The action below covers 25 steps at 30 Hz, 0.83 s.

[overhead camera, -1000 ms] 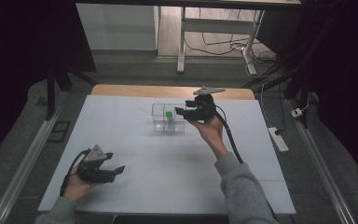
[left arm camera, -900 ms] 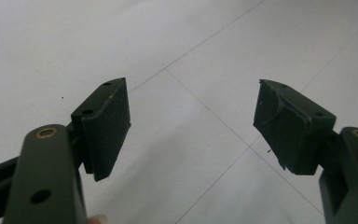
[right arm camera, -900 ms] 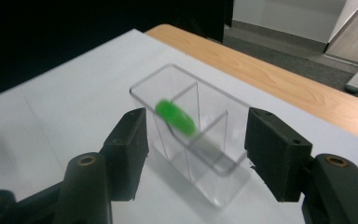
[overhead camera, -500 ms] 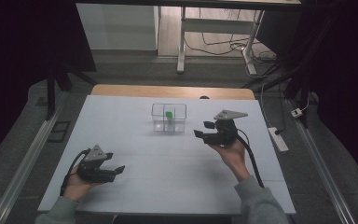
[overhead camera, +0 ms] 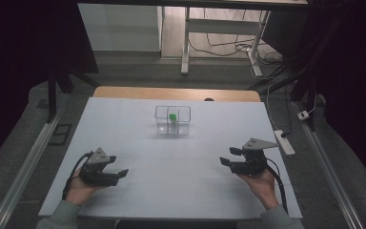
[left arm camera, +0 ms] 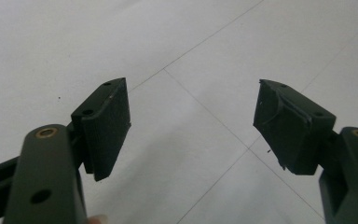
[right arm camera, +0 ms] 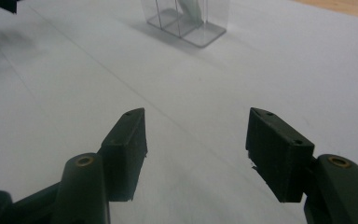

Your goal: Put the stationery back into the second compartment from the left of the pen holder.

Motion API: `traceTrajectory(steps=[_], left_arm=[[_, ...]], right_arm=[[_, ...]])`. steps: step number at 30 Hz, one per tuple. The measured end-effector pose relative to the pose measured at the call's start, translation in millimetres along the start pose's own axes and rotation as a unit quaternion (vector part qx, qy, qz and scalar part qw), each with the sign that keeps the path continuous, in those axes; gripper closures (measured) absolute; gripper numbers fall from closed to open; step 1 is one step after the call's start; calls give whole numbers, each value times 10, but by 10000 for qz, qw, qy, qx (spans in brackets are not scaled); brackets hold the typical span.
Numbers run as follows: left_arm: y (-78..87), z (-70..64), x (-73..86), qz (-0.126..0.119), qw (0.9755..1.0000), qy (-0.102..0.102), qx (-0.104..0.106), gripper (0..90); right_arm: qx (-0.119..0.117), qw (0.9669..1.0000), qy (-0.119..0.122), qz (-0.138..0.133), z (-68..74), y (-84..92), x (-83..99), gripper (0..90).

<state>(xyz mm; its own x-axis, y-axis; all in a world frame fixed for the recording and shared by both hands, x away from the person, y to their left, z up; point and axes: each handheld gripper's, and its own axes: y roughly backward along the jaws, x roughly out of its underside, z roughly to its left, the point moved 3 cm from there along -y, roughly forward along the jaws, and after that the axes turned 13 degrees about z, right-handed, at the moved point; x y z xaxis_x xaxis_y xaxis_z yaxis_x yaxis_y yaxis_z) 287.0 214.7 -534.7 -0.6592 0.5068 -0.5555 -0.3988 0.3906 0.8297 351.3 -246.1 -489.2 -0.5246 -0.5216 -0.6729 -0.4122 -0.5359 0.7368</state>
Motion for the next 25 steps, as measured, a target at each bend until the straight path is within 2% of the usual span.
traceTrajectory(steps=[4, 10, 25], left_arm=[[-3, 1, -7, -5, 10000, 4, 8, 272], [-12, -2, -22, -5, 10000, -3, 14, 271], [-24, 8, -33, 10, 10000, -27, 27, 272]], right_arm=[[50, 9999, 31, 85, -6, 56, 176, 373], [83, 9999, -31, 99, -46, 101, 324, 367], [263, 9995, 74, 145, -88, 124, 381, 359]])
